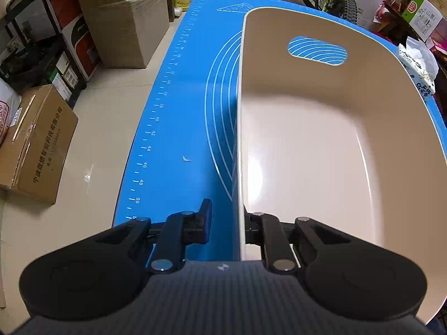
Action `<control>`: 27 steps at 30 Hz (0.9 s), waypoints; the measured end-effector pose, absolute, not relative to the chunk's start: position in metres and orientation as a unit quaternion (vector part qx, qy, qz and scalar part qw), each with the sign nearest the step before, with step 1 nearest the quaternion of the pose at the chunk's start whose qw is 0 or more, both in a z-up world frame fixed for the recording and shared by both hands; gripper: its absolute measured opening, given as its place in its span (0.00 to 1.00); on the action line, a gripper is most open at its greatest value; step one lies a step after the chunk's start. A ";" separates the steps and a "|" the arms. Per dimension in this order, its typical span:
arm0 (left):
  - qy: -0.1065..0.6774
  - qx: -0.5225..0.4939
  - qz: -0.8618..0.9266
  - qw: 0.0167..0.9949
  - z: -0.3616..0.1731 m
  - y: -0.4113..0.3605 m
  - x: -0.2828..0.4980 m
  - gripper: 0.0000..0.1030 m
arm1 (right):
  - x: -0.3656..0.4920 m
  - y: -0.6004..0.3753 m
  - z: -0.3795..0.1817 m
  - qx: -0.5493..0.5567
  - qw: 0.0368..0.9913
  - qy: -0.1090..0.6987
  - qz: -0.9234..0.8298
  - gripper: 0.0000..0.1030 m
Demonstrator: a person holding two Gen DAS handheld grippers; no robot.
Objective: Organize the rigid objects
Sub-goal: 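Close the right tool on the white pill bottle and lift it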
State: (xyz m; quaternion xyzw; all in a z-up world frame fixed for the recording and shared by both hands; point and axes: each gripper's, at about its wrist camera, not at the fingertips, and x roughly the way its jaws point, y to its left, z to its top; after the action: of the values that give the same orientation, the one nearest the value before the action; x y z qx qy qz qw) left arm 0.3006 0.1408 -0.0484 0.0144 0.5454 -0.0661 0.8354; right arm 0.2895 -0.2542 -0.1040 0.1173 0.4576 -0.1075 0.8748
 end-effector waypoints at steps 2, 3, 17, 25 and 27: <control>0.545 0.015 -0.068 0.835 -0.048 0.140 0.301 0.14 | 0.291 -0.257 -0.108 0.123 0.871 0.461 -0.113 0.57; 0.546 0.014 -0.070 0.835 -0.048 0.139 0.301 0.08 | 0.291 -0.259 -0.110 0.127 0.870 0.462 -0.116 0.55; 0.544 0.025 -0.068 0.836 -0.048 0.133 0.299 0.03 | 0.276 -0.260 -0.098 0.122 0.891 0.418 -0.125 0.46; 0.544 0.026 -0.070 0.836 -0.048 0.134 0.300 0.03 | 0.264 -0.246 -0.049 0.125 0.921 0.352 -0.107 0.46; 0.544 0.025 -0.070 0.836 -0.048 0.135 0.301 0.03 | 0.266 -0.238 -0.033 0.125 0.930 0.334 -0.092 0.46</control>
State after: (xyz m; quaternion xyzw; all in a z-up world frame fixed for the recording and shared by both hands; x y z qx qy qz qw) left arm 0.3006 0.1350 -0.0484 0.0252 0.5442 -0.0699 0.8357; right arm 0.2661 -0.2376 -0.0335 0.1248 0.3338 -0.0916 0.9298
